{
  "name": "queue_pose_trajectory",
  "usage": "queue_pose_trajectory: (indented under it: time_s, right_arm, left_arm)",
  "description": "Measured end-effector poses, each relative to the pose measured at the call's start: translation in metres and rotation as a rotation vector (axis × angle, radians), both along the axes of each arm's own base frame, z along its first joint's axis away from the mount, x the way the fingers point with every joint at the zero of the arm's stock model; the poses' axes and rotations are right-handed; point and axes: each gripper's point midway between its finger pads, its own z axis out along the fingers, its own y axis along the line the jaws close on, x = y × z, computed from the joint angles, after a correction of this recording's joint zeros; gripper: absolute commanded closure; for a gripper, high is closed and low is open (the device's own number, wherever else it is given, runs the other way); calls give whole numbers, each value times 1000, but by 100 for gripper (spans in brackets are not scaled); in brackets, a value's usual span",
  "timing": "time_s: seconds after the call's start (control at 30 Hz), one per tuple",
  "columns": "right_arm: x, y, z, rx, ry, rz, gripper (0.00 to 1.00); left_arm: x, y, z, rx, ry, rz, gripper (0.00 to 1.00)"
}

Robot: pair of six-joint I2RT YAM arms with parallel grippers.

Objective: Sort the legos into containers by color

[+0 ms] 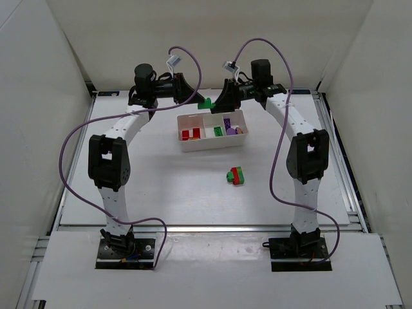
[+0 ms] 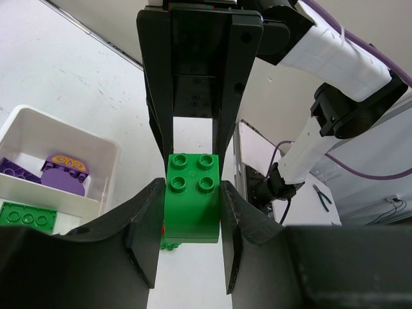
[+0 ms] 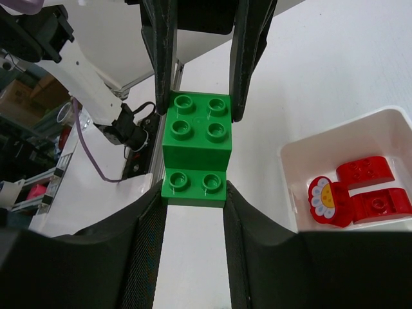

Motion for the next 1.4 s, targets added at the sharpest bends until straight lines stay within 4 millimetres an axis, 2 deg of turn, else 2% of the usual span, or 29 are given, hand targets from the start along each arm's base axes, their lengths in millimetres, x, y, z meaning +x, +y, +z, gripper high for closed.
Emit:
queue_pose_trajectory:
  time_s: [0.1,0.23,0.7,0.93,1.2,1.4]
  right_arm:
    - [-1,0,3,-1,3,0,100]
    - [-1,-1,5,2,7,5,100]
    - [-8,-2,14,24,9,45,100]
    - [-9,-2,15,24,15,49,100]
    - [-10,-2,15,24,15,51,100]
    - [-12,-3,13,20,26,53,100]
  left_arm:
    - [-1,-1,1,-1,2,-5,64]
    - [-3,-3,1,-3,6,-10,53]
    - [-22,-12,-2,5,35,-108,37]
    - [-26,-19,-14,13,70,-151,34]
    - [-25,-18,-12,12,57,-149,35]
    - [-22,-18,0,5,22,-144,34]
